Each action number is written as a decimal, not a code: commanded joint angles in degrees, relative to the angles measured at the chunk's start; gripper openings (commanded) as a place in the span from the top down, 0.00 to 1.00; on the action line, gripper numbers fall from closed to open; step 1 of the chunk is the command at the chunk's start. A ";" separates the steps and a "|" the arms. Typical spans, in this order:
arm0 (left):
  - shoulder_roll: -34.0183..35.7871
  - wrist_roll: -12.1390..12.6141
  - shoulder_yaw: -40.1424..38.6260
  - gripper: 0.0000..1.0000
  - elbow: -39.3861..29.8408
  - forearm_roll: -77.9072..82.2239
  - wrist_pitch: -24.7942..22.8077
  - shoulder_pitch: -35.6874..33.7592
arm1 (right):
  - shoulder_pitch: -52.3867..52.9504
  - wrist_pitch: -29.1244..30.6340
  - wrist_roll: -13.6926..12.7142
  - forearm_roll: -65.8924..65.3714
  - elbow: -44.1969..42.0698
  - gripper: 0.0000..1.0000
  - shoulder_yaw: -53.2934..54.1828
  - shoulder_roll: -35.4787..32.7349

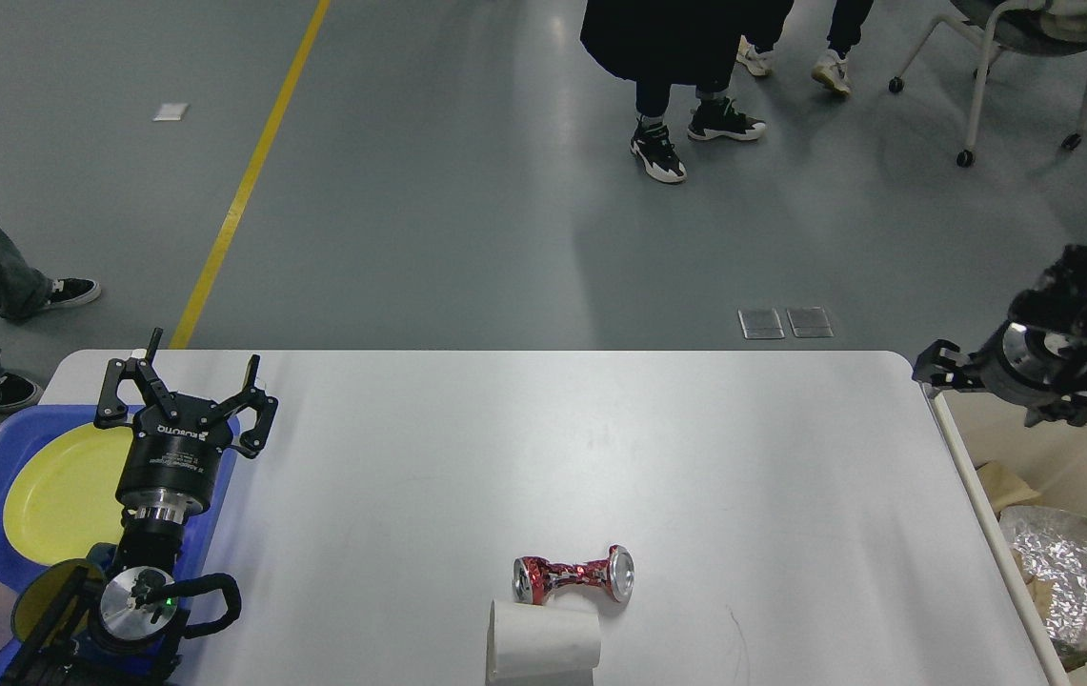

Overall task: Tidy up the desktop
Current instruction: 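Raise the right gripper and move it over the second white cup, then lower the right gripper and grasp the white cup beside the can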

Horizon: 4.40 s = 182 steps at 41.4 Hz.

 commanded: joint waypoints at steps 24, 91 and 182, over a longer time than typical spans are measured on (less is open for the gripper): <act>0.00 -0.09 0.00 0.03 0.00 0.01 0.00 0.00 | 43.89 16.30 -0.15 7.10 40.13 0.00 -0.46 10.19; 0.00 -0.09 0.00 0.03 0.00 0.01 0.00 0.00 | 0.48 -0.66 0.82 -55.36 33.45 0.06 42.69 26.18; 0.00 -0.09 0.00 0.03 0.00 0.01 0.00 0.00 | -18.86 -20.70 0.65 -61.71 19.13 0.17 29.42 31.90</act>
